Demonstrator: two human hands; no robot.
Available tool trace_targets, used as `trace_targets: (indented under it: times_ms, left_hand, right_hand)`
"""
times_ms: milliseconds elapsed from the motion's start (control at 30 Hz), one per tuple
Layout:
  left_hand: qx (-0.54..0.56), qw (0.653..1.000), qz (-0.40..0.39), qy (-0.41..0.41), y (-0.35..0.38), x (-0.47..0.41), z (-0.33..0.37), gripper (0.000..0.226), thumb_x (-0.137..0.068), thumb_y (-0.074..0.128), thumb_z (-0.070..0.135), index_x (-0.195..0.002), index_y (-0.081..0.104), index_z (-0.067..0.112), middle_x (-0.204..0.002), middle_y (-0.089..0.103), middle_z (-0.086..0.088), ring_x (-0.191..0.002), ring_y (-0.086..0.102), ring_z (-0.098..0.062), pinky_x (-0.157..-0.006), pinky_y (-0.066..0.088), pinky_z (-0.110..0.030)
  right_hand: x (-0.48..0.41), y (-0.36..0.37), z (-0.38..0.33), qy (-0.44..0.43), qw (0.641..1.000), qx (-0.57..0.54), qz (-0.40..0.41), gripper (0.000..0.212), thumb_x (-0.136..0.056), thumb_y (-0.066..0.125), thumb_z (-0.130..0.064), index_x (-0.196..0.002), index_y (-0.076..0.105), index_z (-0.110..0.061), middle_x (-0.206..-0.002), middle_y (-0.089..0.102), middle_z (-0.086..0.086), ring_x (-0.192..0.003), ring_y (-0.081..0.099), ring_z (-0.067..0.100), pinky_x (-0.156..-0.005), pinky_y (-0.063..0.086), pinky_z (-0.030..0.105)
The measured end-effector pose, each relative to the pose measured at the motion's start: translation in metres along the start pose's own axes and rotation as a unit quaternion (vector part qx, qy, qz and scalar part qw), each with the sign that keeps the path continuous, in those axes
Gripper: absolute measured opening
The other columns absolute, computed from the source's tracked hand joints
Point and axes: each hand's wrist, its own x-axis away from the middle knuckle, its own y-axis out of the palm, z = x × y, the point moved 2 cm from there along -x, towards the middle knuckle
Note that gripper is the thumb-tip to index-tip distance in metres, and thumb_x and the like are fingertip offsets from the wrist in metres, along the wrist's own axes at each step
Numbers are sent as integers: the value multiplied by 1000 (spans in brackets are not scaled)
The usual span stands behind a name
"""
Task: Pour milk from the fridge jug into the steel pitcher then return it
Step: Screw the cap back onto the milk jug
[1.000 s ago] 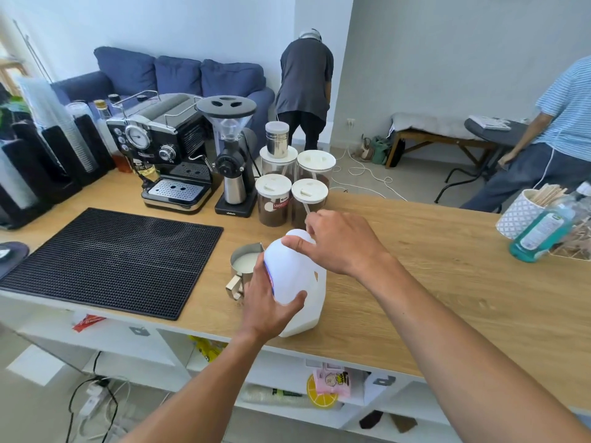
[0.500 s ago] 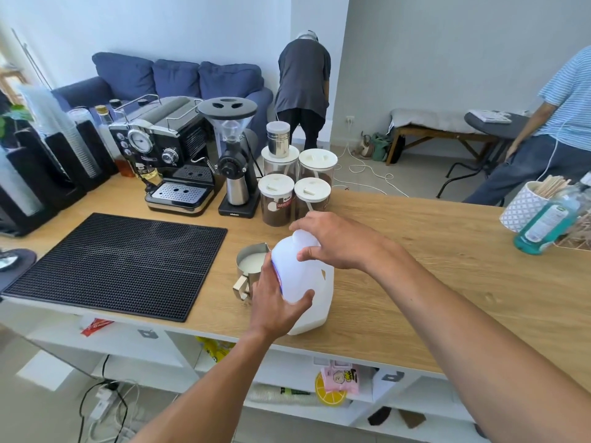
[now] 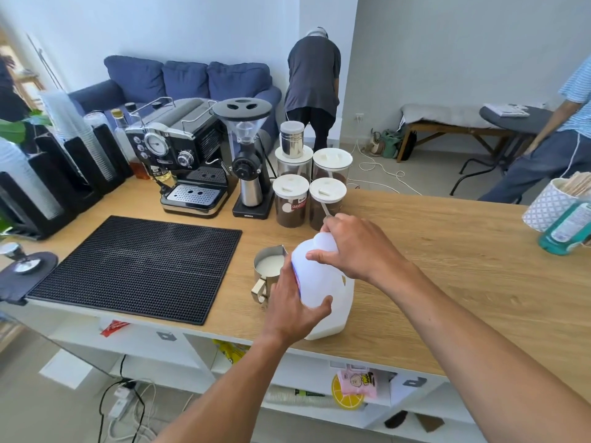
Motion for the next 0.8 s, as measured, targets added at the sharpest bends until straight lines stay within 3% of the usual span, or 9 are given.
trace_targets:
  times_ms: [100,300,500,633,733,800]
  left_hand:
    - [6,1000,20,-3,2,0,2,109,-68,68,64,-154,12,26,-149,40,11,-131,45,-17,-100,45,-49]
    - [30,999,11,-12,4,-13,5,104,-65,69,67,-147,13,38,-137,51,8,-121,52,-19,-96,47,-47]
    - [66,998,-4,2,5,-38,12,94,-65,76,57,-142,28,33,-128,54,12,-115,56,-16,-92,51,-48]
    - [91,996,-6,18,9,-43,8,91,-66,76,55,-142,33,28,-133,51,12,-122,52,-13,-97,49,-44]
    - [91,995,-27,27,15,-47,8,92,-66,76,53,-142,31,30,-132,51,11,-122,51,-14,-96,49,-44]
    - [96,993,-60,34,22,-52,13,92,-66,77,51,-142,30,31,-131,50,12,-121,52,-13,-94,50,-43]
  right_hand:
    - [1,6,9,22,998,-65,10,52,-79,65,-63,-113,60,-24,-110,59,-9,-101,58,19,-81,45,33]
    - [-4,22,25,53,972,-218,64,47,-76,73,-56,-113,65,-28,-96,51,-14,-83,52,10,-70,38,27]
    - [-16,31,40,106,938,-315,94,58,-79,74,-49,-130,60,-25,-86,45,-16,-74,49,1,-73,39,23]
    - [-9,48,44,150,911,-362,131,50,-85,69,-44,-131,59,-27,-97,47,-16,-81,48,-5,-79,39,15]
    - [4,70,49,208,889,-380,149,43,-90,60,-51,-122,62,-23,-112,45,-8,-98,51,-2,-96,45,33]
    - [16,82,53,249,860,-403,187,52,-87,50,-63,-127,58,-31,-116,45,-10,-104,53,-3,-93,51,40]
